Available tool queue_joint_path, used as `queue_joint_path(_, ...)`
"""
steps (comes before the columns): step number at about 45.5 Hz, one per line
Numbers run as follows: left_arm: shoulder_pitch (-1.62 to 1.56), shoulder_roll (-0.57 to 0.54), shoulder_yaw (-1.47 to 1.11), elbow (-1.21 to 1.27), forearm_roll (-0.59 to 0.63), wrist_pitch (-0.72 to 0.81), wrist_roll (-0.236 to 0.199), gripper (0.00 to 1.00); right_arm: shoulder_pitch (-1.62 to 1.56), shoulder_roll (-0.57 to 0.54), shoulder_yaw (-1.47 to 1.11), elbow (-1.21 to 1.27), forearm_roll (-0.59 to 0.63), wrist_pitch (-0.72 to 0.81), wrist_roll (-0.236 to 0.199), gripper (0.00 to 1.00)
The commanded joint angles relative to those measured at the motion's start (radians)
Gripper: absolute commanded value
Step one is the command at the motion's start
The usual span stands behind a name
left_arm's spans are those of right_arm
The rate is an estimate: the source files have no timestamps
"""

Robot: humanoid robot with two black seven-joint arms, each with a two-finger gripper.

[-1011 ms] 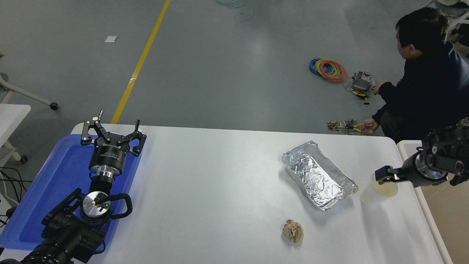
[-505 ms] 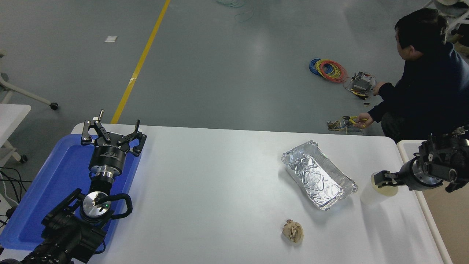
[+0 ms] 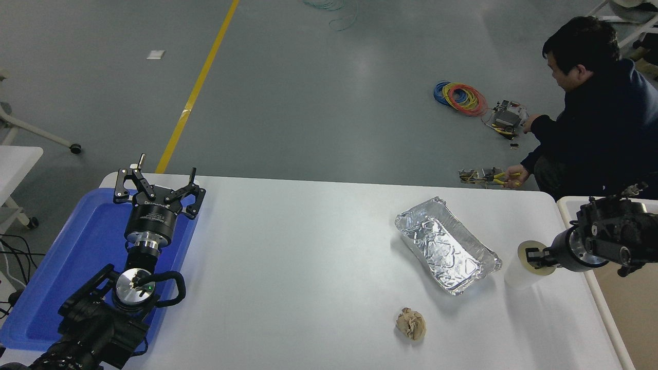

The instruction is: Pick up paper cup place in dustbin

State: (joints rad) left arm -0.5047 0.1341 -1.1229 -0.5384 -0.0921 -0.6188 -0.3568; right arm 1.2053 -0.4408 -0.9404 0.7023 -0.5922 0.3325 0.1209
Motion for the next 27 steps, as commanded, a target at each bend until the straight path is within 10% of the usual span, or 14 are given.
queue_joint_path(1, 0.0, 0.001, 0.0, 0.0, 0.0, -0.001, -0.001, 1.0, 0.007, -0.001, -0.001, 0.0, -0.006, -0.004, 0.009, 0.0)
queue_joint_path(27, 0.0, 0.001, 0.0, 0.0, 0.0, -0.001, 0.001, 1.0, 0.146, -0.078, -0.018, 0.04, -0.023, 0.046, 0.009, 0.0)
